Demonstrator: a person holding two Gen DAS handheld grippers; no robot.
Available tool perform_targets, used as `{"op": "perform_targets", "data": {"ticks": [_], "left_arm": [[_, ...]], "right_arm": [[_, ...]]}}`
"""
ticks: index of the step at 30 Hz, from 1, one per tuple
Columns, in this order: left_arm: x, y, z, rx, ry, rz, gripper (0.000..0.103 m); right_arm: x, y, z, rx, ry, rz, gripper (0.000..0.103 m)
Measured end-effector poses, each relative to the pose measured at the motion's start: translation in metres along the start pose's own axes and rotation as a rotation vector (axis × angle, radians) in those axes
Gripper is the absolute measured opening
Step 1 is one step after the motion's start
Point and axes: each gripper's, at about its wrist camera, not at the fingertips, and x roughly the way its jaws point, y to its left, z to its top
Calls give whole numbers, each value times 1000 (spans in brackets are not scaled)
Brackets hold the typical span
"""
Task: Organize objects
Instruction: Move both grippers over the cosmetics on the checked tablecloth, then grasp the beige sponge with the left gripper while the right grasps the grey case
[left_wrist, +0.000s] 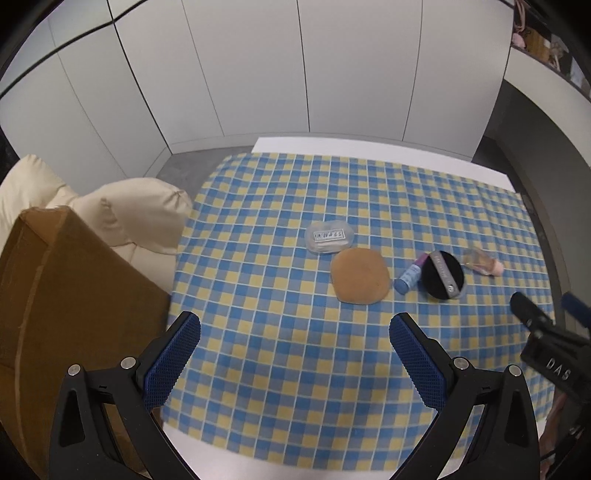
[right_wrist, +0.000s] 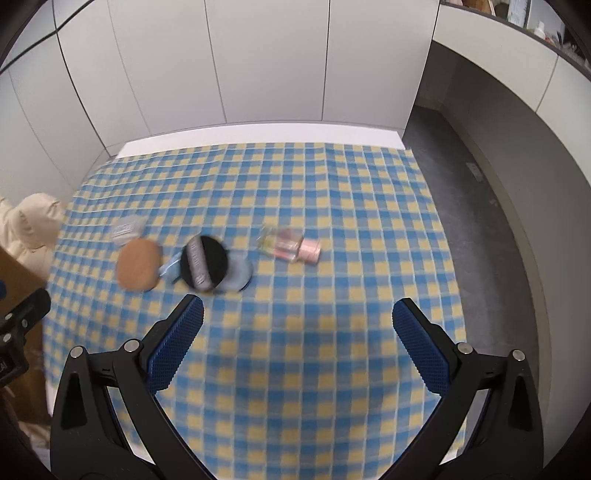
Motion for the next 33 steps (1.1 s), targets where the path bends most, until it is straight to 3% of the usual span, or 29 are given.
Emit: {"op": "perform_targets", "data": {"ticks": [9,16,17,19,21,25,26,27,33], "left_arm": [[52,2,-2,-65,76,-30,102],[72,7,-9,-89,103,-40,102],[73,9,-9,-90,106,-41,102],[75,12,-10,-95,112,-54,102],[78,12,-10,-97,121,-73,102],[81,3,-8,-72,123,-103,102],[81,-1,-8,-62,119,-109,102],[81,-5,-7,-52,117,-113,102],[89,-35,-1,31,99,-96,102]], "right_arm": [[45,14,-4,-66,-3,21,103],[72,71,6,-215,-30,103,103],[77,78,8,-233,-19,90,100],[90,91,13,-267,5,60,83],[94,97,14,-280,13,80,57],[89,99,9,-279,-20,61,36],[89,97,9,-263,-18,82,18],[84,86,8,-242,-16,105,13],[74,52,7,-144,-38,207,13]]}}
